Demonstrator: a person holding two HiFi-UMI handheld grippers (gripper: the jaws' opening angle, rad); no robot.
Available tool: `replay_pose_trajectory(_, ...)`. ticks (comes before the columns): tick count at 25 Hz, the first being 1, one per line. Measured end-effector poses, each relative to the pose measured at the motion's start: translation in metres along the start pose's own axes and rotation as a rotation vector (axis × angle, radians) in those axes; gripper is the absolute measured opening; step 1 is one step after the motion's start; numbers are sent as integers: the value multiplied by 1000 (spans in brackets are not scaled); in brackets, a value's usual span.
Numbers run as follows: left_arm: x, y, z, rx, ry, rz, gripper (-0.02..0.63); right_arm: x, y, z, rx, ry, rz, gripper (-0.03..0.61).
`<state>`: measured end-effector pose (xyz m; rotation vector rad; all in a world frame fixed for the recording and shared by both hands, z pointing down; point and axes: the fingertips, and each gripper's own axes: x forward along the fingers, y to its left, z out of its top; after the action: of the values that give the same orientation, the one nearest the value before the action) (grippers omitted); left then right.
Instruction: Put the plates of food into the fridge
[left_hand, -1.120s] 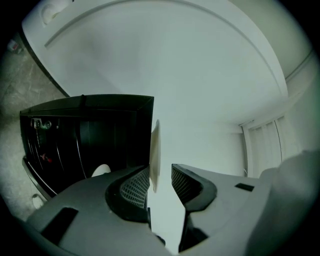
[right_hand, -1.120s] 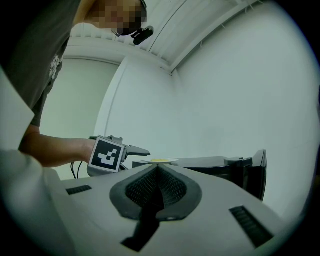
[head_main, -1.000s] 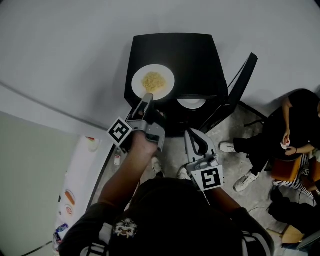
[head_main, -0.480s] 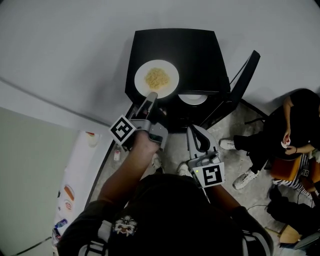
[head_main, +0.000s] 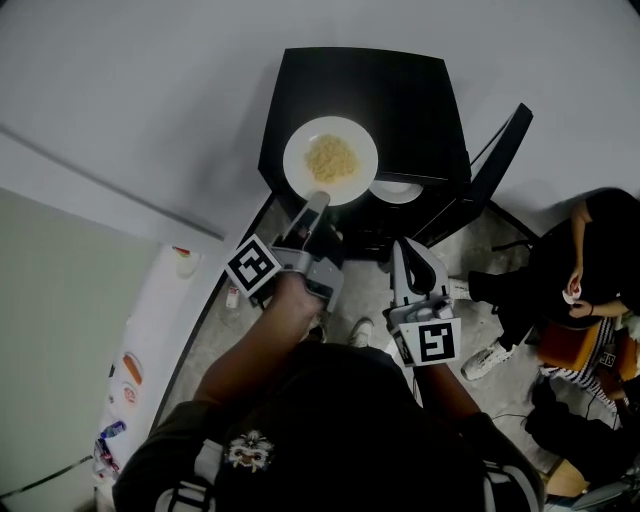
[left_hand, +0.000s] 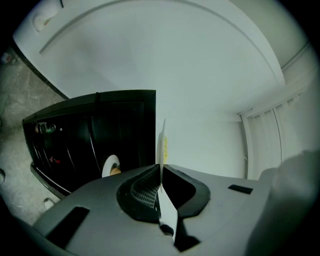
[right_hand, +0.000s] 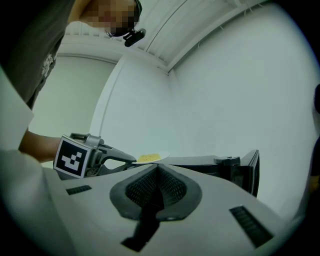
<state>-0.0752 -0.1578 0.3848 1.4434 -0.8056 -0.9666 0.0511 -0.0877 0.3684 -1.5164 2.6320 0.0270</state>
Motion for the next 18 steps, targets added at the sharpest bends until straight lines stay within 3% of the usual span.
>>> replay_pose_trajectory(8, -23, -3, -28, 49, 13, -16, 32, -11, -41, 0, -27, -19, -45, 25)
replay_pose_trajectory(18, -64, 10, -53, 34, -34, 19, 32, -29, -41, -8, -23, -14, 12, 25)
